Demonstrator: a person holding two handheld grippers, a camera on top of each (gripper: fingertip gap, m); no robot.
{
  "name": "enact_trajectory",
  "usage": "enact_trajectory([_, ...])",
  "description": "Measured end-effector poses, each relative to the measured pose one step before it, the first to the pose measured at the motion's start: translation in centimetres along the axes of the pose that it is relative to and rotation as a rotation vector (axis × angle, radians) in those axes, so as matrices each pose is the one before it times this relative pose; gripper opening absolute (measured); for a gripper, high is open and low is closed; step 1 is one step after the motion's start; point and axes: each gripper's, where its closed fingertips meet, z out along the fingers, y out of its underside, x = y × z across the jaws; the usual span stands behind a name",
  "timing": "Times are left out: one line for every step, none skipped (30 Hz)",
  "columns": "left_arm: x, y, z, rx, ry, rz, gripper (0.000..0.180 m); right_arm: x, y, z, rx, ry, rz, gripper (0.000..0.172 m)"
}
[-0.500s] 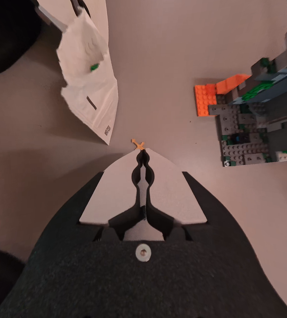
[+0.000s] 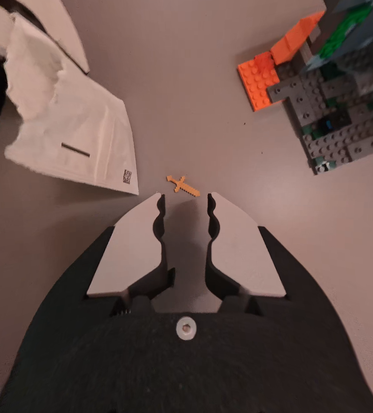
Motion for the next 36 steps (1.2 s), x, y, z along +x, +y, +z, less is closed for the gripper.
enact_trajectory([-0.016,0.039,-0.034,-0.0021,-0.0008,0.0003,0.000,-0.133,0.031,0.233,-0.0020,0.0106,0.0501,0.039])
enact_trajectory([-0.036,0.037,-0.054,-0.0016,-0.0015,0.0012,0.000,-0.107,0.096,0.275,-0.0029,0.0149,0.0494,0.041])
enact_trajectory([-0.043,0.044,-0.062,-0.0018,-0.0019,0.0007,0.000,-0.190,0.116,0.333,0.0006,0.0115,0.0436,0.045])
enact_trajectory([-0.012,0.041,-0.060,-0.0015,0.0001,-0.0001,0.000,-0.185,0.191,0.356,-0.0009,0.0126,0.0289,0.048])
enact_trajectory([-0.019,0.032,-0.036,-0.0005,0.0004,-0.0005,0.000,-0.040,0.210,0.361,-0.0015,0.0201,0.0164,0.050])
enact_trajectory([0.007,0.031,-0.040,-0.0003,0.0014,-0.0011,0.000,-0.016,0.199,0.369,-0.0037,0.0186,0.0111,0.052])
enact_trajectory([0.010,0.020,-0.022,-0.0003,0.0019,-0.0004,0.000,-0.051,0.137,0.319,-0.0033,0.0124,0.0129,0.053])
enact_trajectory([0.007,0.028,-0.025,0.0000,0.0010,0.0010,0.000,-0.009,-0.247,0.112,0.0154,0.0148,0.0082,0.052])
enact_trajectory([0.011,0.017,-0.021,-0.0004,0.0009,-0.0002,0.000,0.042,-0.114,0.106,-0.0004,0.0150,0.0103,0.053])
enact_trajectory([0.005,0.007,-0.003,-0.0003,0.0009,-0.0010,0.000,0.103,-0.075,0.110,-0.0050,0.0197,0.0053,0.052])
enact_trajectory([0.002,0.018,-0.017,-0.0006,0.0009,-0.0002,0.000,0.128,-0.095,0.107,-0.0038,0.0215,0.0015,0.049])
enact_trajectory([-0.010,0.018,-0.019,-0.0011,-0.0013,0.0012,0.000,0.018,-0.084,0.071,-0.0020,0.0102,0.0019,0.047])
enact_trajectory([-0.016,0.022,-0.025,-0.0010,-0.0012,0.0017,0.000,0.022,-0.046,0.033,-0.0020,0.0052,0.0077,0.045])
enact_trajectory([-0.027,0.041,-0.028,-0.0012,-0.0013,0.0005,0.000,0.020,-0.014,-0.001,-0.0017,0.0033,0.0035,0.043])
enact_trajectory([-0.036,0.033,-0.041,-0.0004,-0.0013,-0.0001,0.000,-0.033,-0.006,-0.020,0.0001,-0.0003,-0.0004,0.037])
enact_trajectory([-0.038,0.026,-0.032,0.0002,-0.0003,-0.0011,0.000,-0.078,-0.011,0.004,0.0027,-0.0022,-0.0053,0.031])
enact_trajectory([-0.021,0.021,-0.029,0.0007,0.0005,-0.0020,0.000,-0.039,0.027,-0.030,0.0004,-0.0013,-0.0047,0.023])
enact_trajectory([-0.022,0.024,-0.017,0.0009,0.0010,-0.0019,0.000,-0.007,0.036,-0.014,0.0021,-0.0018,-0.0047,0.016])
enact_trajectory([-0.025,0.025,-0.017,0.0008,0.0008,-0.0018,0.000,-0.007,0.028,-0.010,0.0026,-0.0041,-0.0061,0.016])
enact_trajectory([-0.024,0.022,-0.013,0.0004,-0.0003,-0.0011,0.000,0.009,0.047,-0.033,0.0011,-0.0065,-0.0058,0.015])
enact_trajectory([-0.011,0.019,-0.008,0.0000,-0.0003,-0.0002,0.000,0.006,0.029,-0.034,0.0019,-0.0076,-0.0124,0.015])
enact_trajectory([0.018,0.016,-0.015,0.0005,0.0009,0.0000,0.000,-0.030,0.005,-0.015,0.0075,-0.0079,-0.0250,0.015])
enact_trajectory([0.001,0.025,-0.024,0.0002,-0.0002,-0.0003,0.000,-0.045,0.036,-0.049,0.0073,-0.0093,-0.0195,0.014])
enact_trajectory([-0.005,0.022,-0.018,0.0003,-0.0001,-0.0006,0.000,-0.193,0.039,-0.090,0.0072,-0.0213,-0.0118,0.013])
enact_trajectory([-0.012,0.022,-0.017,0.0005,-0.0001,-0.0013,0.000,-0.165,-0.105,-0.233,0.0178,-0.0187,-0.0152,0.000])
enact_trajectory([-0.023,0.015,-0.019,0.0002,-0.0004,-0.0017,0.000,0.002,-0.269,-0.311,0.0289,-0.0082,-0.0081,0.000])
enact_trajectory([-0.024,0.020,-0.012,0.0005,-0.0002,-0.0010,0.000,-0.035,-0.124,-0.315,0.0146,-0.0125,-0.0085,0.000])
enact_trajectory([-0.020,0.012,-0.014,0.0001,0.0000,-0.0007,0.000,0.018,-0.112,-0.338,0.0132,-0.0067,-0.0134,0.000])
enact_trajectory([-0.026,0.005,-0.002,0.0001,-0.0003,-0.0008,0.000,0.142,-0.022,-0.315,0.0062,-0.0004,-0.0112,0.000])
enact_trajectory([-0.017,0.012,0.004,0.0002,0.0002,-0.0009,0.000,0.111,-0.036,-0.293,0.0066,-0.0033,-0.0133,0.000])
enact_trajectory([-0.006,0.002,-0.004,0.0005,0.0007,-0.0007,0.000,0.168,-0.019,-0.229,0.0060,-0.0002,-0.0146,0.000])
enact_trajectory([0.011,0.000,-0.004,0.0004,0.0009,-0.0007,0.000,0.252,-0.035,-0.150,0.0056,0.0046,-0.0152,0.000])
enact_trajectory([-0.005,-0.005,0.007,0.0003,0.0002,-0.0001,0.000,0.094,-0.014,-0.046,0.0037,-0.0026,-0.0278,0.000])
enact_trajectory([0.002,0.005,0.007,0.0003,0.0000,0.0000,0.000,0.104,0.112,0.074,-0.0085,0.0008,-0.0273,0.000])
enact_trajectory([0.002,-0.003,0.002,0.0002,-0.0001,-0.0004,0.000,-0.119,0.294,0.209,-0.0228,-0.0182,-0.0262,0.005])
enact_trajectory([0.006,-0.002,0.001,0.0002,0.0002,-0.0004,0.000,-0.115,0.237,0.330,-0.0181,-0.0228,-0.0219,0.023])
